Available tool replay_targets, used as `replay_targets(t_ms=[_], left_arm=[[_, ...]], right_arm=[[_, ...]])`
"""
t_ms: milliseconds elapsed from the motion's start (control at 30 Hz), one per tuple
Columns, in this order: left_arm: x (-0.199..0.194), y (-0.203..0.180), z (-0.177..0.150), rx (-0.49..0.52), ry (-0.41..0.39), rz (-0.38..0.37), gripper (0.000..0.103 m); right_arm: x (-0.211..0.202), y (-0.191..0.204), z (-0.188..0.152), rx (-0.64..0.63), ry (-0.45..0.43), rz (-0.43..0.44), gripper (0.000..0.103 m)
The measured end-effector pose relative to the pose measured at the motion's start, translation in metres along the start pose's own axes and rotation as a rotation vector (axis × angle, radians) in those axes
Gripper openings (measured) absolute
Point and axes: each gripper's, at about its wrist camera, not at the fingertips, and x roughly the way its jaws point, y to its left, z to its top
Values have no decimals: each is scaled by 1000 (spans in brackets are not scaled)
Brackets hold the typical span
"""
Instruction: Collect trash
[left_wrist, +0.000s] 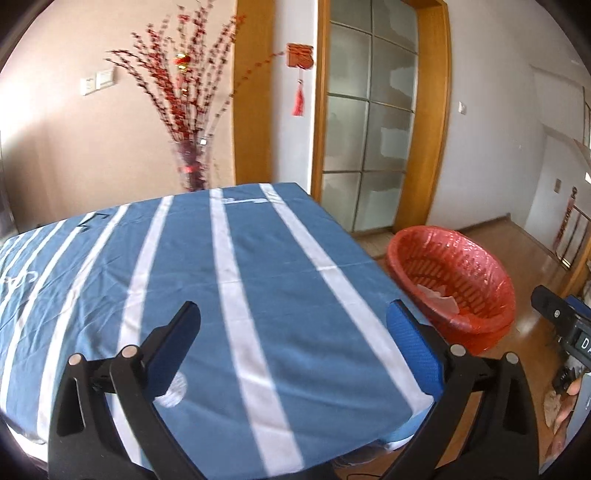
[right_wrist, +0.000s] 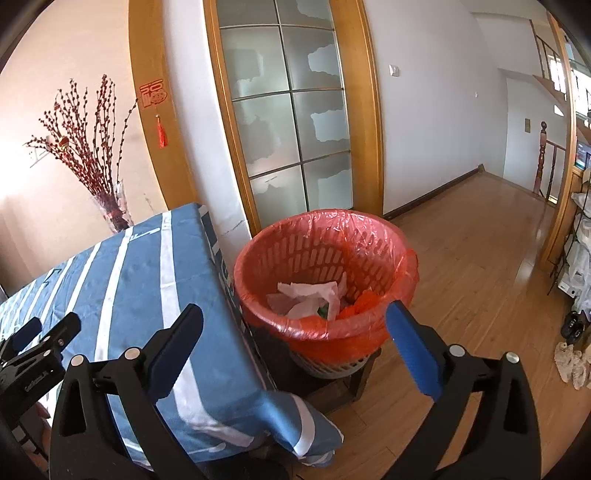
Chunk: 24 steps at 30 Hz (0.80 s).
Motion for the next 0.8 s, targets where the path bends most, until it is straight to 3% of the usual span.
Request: replay_targets(t_ms=[200, 467, 800], left_arm=[[-27, 9, -18, 2, -56, 60, 99], [-50, 18, -35, -26, -90, 76, 99], [-66, 25, -49, -42, -90, 126, 99]], right_arm=[[-18, 15, -18, -23, -14, -26, 99], [-29, 32, -34, -79, -22, -44, 101], [-43, 43, -47, -116, -69, -82, 101]])
